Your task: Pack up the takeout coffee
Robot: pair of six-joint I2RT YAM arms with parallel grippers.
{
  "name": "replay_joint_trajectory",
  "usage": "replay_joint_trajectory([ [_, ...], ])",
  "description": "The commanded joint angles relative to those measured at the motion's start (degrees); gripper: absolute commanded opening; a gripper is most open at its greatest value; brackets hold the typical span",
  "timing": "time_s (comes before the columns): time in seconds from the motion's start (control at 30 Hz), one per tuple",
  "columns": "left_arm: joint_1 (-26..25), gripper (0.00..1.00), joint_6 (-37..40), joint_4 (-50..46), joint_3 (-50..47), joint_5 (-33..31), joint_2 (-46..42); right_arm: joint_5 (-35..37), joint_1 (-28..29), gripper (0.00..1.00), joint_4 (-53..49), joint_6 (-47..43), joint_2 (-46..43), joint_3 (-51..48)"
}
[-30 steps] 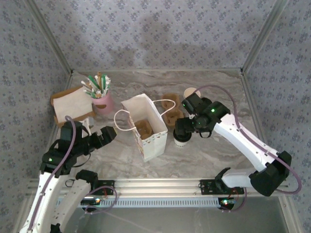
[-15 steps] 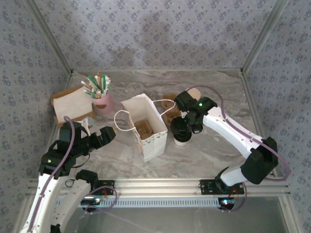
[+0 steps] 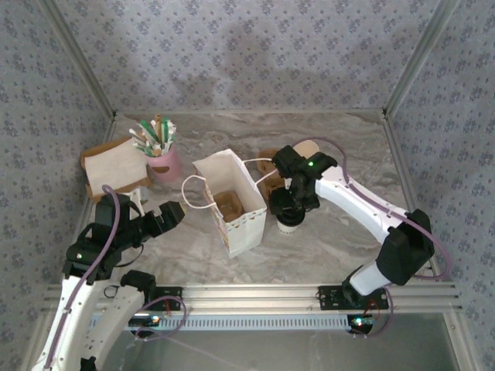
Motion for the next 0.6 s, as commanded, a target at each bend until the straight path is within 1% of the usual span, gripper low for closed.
replay_joint_trajectory([
  [0.0, 0.4, 1.00, 1.1, 1.2, -0.8, 0.2, 0.1, 1.9, 0.5, 0.86, -3.5, -0.7, 1.3, 2.5],
  [0.1, 0.3, 0.99, 1.0, 1.2, -0.8, 0.3, 0.0, 3.2, 0.8, 0.86, -4.4, -0.8, 2.1, 3.0],
  [0.57, 0.3, 0.99, 0.8, 1.6, -1.4, 0.5, -0.2, 3.7, 1.7, 0.85, -5.3, -0.9, 4.7, 3.0],
])
